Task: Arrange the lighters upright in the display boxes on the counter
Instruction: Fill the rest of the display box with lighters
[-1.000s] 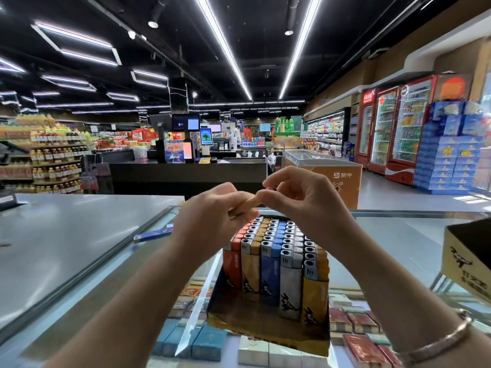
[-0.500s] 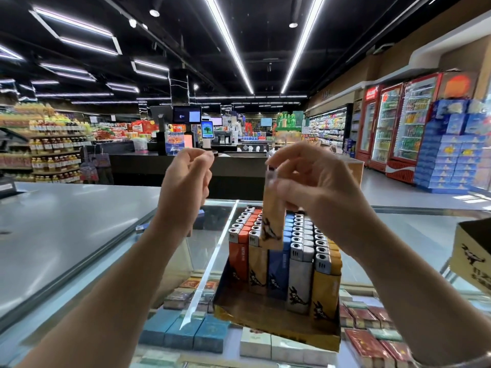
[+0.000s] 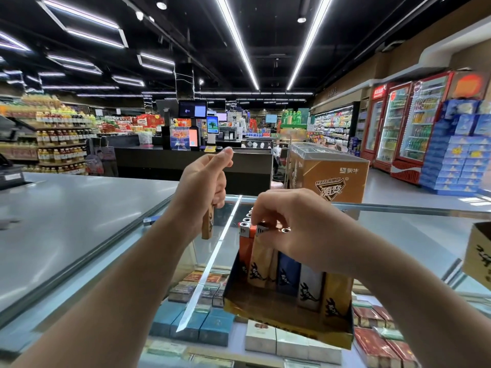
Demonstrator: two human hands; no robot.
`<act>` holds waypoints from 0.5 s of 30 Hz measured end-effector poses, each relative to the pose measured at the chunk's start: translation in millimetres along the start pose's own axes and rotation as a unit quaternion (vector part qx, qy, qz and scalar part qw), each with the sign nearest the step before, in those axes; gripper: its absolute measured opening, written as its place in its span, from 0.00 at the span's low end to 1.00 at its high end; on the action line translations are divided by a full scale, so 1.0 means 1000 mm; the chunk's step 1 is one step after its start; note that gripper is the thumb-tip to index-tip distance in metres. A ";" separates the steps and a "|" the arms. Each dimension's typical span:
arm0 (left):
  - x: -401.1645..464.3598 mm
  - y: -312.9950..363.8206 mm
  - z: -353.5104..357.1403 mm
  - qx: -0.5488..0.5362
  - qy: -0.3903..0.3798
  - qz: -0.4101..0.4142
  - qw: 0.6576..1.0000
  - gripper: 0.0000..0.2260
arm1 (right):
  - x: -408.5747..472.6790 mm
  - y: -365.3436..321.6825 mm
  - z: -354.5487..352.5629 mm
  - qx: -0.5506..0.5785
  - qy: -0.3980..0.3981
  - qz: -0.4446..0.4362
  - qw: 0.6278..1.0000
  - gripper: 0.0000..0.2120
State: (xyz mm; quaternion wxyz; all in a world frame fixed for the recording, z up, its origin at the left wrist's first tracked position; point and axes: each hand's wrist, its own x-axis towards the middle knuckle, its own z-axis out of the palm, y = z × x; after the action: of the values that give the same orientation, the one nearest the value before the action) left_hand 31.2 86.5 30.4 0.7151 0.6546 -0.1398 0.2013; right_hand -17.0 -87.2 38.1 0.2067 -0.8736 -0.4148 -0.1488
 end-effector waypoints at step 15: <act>0.001 -0.003 0.005 -0.015 -0.031 -0.054 0.998 0.14 | 0.002 -0.003 0.000 -0.038 -0.052 0.035 0.997 0.14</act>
State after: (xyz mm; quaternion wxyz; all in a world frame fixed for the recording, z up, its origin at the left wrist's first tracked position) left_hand 34.2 81.8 28.8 0.7300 0.6562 -0.1293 0.1404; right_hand -18.5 -84.1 39.6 0.1563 -0.9012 -0.3885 -0.1118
